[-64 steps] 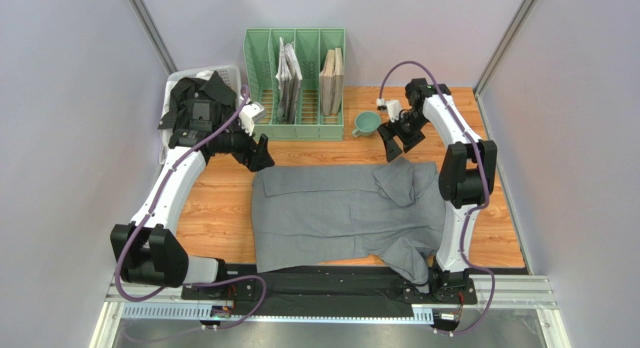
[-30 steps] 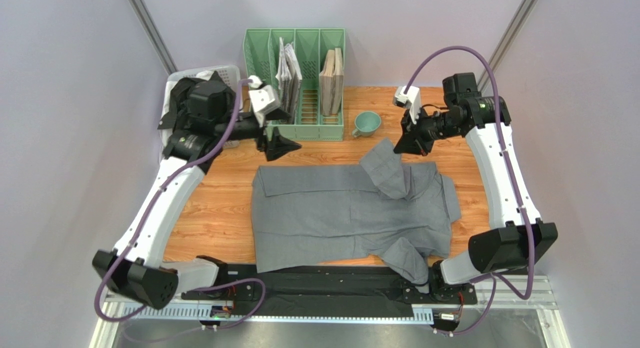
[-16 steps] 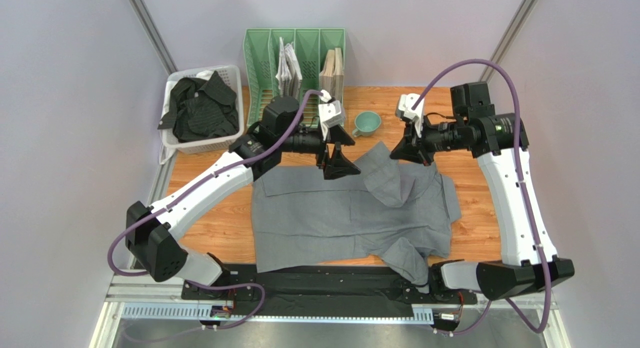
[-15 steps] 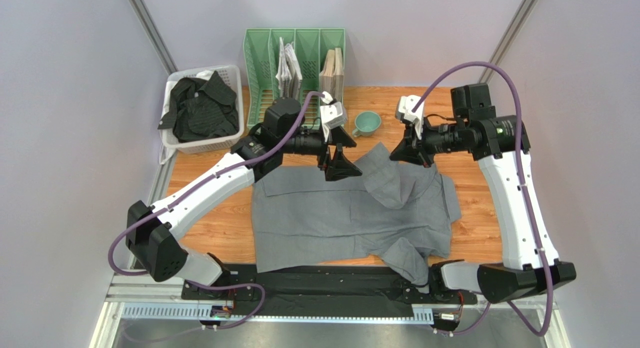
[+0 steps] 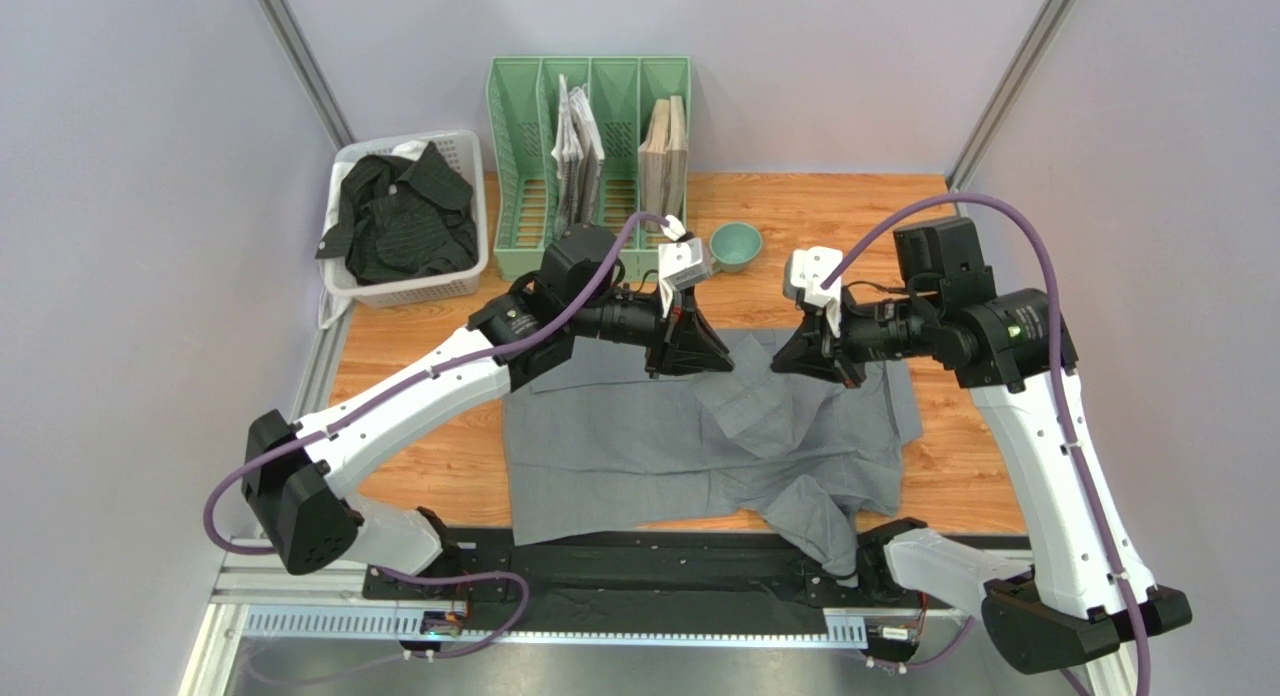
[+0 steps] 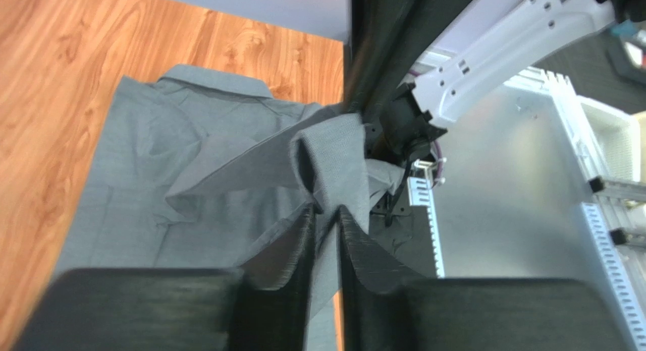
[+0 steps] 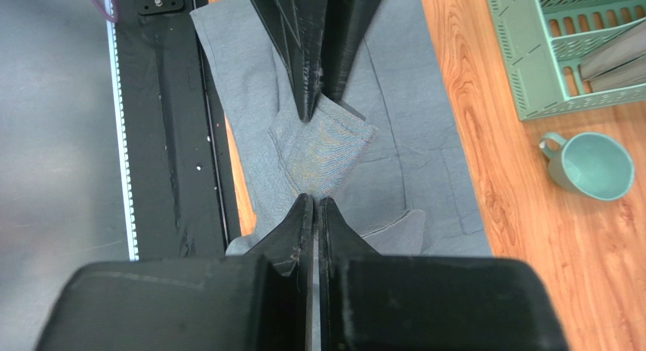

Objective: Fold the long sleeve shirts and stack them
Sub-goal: Fold the shirt

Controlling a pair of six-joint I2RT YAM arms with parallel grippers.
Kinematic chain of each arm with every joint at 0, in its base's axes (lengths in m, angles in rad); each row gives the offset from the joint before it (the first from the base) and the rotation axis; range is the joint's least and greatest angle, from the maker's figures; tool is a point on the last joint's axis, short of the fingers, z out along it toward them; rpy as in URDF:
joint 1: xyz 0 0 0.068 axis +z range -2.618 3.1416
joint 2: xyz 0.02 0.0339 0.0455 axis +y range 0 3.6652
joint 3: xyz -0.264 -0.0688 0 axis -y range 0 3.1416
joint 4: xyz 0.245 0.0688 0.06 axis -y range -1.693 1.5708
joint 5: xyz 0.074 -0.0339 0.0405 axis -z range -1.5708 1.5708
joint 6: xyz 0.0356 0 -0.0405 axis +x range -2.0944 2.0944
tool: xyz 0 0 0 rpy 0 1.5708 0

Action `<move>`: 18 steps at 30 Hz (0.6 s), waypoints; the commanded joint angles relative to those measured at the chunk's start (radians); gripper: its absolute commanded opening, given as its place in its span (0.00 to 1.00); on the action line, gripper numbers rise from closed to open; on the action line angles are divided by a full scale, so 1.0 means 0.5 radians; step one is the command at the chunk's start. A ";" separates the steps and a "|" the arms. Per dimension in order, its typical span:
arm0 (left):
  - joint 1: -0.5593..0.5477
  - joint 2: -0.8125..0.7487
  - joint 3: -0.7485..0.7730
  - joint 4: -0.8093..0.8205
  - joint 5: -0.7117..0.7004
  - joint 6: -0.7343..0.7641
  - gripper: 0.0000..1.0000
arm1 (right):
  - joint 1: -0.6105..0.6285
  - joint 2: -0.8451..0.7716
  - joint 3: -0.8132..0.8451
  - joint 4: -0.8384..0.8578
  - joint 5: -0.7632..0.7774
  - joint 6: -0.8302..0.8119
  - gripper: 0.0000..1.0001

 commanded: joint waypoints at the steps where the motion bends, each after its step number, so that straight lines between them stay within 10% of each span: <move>1: -0.050 -0.120 -0.012 0.033 0.125 -0.296 0.03 | 0.051 -0.040 -0.083 0.198 0.088 0.149 0.00; 9: -0.065 -0.169 -0.104 0.285 -0.101 -1.054 0.00 | 0.054 -0.156 -0.181 0.585 0.557 0.541 0.23; 12: -0.062 -0.166 -0.049 0.163 -0.374 -1.226 0.00 | 0.054 -0.282 -0.297 0.760 0.899 0.780 0.59; 13: -0.059 -0.141 -0.010 -0.011 -0.594 -1.333 0.00 | 0.054 -0.322 -0.325 0.787 0.935 0.820 0.91; 18: -0.025 0.009 0.346 -0.559 -1.281 -1.887 0.00 | 0.054 -0.518 -0.613 0.901 0.871 0.962 1.00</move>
